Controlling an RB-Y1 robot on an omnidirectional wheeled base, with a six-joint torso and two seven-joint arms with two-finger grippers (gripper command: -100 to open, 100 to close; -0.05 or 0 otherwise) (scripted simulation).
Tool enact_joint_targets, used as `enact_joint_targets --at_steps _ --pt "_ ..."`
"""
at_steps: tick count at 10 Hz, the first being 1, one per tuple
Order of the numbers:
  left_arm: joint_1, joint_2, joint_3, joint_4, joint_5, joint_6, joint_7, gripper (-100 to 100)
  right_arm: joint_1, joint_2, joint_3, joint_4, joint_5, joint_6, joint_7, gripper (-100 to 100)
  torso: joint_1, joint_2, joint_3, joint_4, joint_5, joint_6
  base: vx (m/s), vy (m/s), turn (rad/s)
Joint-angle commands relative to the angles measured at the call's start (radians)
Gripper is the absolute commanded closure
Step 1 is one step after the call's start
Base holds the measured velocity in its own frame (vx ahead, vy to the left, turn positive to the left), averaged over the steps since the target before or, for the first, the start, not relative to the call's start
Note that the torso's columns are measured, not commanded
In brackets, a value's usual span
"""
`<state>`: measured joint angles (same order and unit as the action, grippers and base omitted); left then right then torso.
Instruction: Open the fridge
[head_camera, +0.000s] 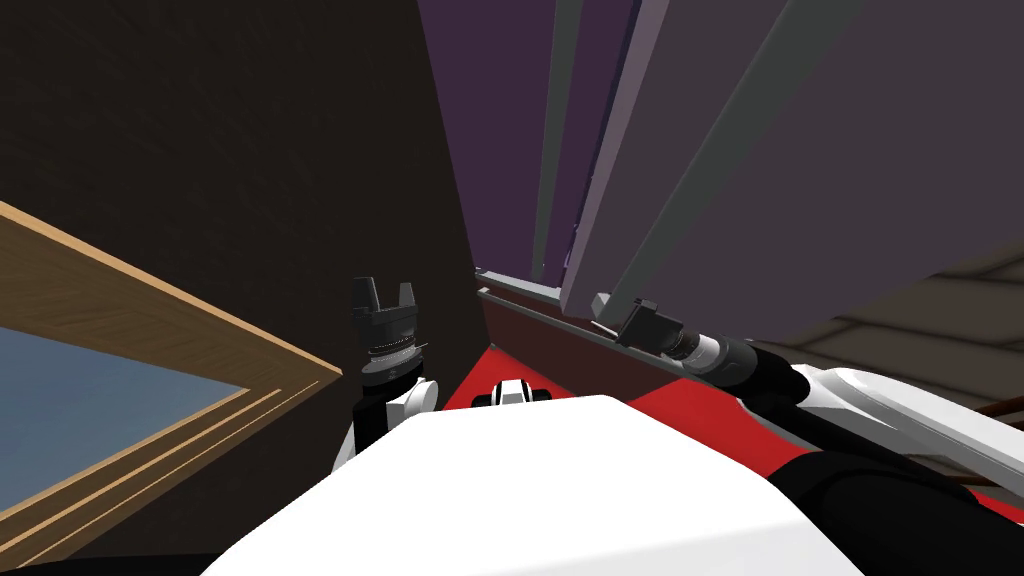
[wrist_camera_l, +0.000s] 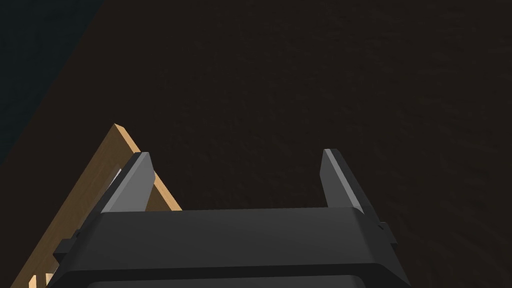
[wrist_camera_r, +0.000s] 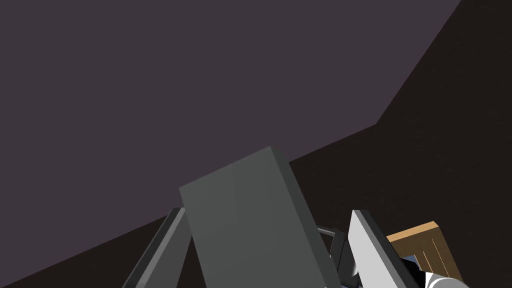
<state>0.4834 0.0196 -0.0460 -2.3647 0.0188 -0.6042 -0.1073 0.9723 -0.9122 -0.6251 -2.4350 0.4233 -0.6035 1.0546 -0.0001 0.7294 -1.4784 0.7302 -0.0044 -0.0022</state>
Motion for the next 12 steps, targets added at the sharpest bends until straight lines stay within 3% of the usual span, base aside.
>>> enact_joint_targets --at_steps 1,2,3,5,6,7,8,9,10,11,12 --pt "0.000 0.000 0.000 0.000 0.000 0.000 0.000 0 0.062 -0.032 0.003 -0.020 -0.078 -0.015 0.080 100 0.002 0.001 0.001 0.000 0.001 -0.001 -0.030 -0.038 0.009" --pt "0.000 0.000 0.000 0.000 0.000 0.000 0.000 0 0.062 -0.032 0.003 -0.020 -0.105 -0.015 0.104 100 0.002 0.002 0.001 0.001 0.001 0.000 -0.016 -0.013 0.003" --pt "0.000 0.000 0.000 0.000 0.000 0.000 0.000 0 0.102 -0.060 0.001 -0.039 -0.139 -0.027 0.137 100 0.002 0.001 0.001 0.000 0.001 0.000 -0.028 -0.027 -0.008" --pt "0.000 0.000 0.000 0.000 0.000 0.000 0.000 0 0.114 -0.060 0.001 -0.039 -0.197 -0.027 0.192 100 0.003 0.002 0.001 0.001 0.002 -0.001 -0.021 -0.026 0.008" --pt "0.000 0.000 0.000 0.000 0.000 0.000 0.000 0 0.153 -0.088 0.000 -0.059 -0.233 -0.039 0.223 100 0.003 0.001 0.001 0.001 0.002 0.000 -0.026 -0.035 -0.014" --pt "0.000 0.000 0.000 0.000 0.000 0.000 0.000 0 0.165 -0.088 0.000 -0.059 -0.263 -0.039 0.252 100 0.004 0.003 0.001 0.002 0.003 -0.001 -0.028 -0.040 0.009" --pt "0.000 0.000 0.000 0.000 0.000 0.000 0.000 0 0.165 -0.088 0.000 -0.059 -0.289 -0.039 0.279 100 0.004 0.003 0.002 0.002 0.002 -0.001 -0.019 -0.011 0.013" --pt "0.000 0.000 0.000 0.000 0.000 0.000 0.000 0 0.159 -0.085 -0.004 -0.058 -0.271 -0.036 0.261 100 0.004 0.004 0.001 0.004 0.003 0.001 -0.010 -0.003 -0.005" --pt "0.000 0.000 0.000 0.000 0.000 0.000 0.000 0 0.183 -0.110 -0.015 -0.025 -0.294 -0.088 0.288 100 0.003 0.005 0.000 0.005 0.004 0.001 -0.037 -0.015 0.005" --pt "0.000 0.000 0.000 0.000 0.000 0.000 0.000 0 0.183 -0.110 -0.015 -0.025 -0.294 -0.103 0.288 100 0.000 0.007 0.003 0.004 0.002 0.002 -0.043 -0.022 -0.002" --pt "0.000 0.000 0.000 0.000 0.000 0.000 0.000 0 0.205 -0.135 -0.025 0.009 -0.313 -0.138 0.308 100 -0.002 0.007 0.005 0.004 0.001 0.002 -0.059 -0.016 0.011"
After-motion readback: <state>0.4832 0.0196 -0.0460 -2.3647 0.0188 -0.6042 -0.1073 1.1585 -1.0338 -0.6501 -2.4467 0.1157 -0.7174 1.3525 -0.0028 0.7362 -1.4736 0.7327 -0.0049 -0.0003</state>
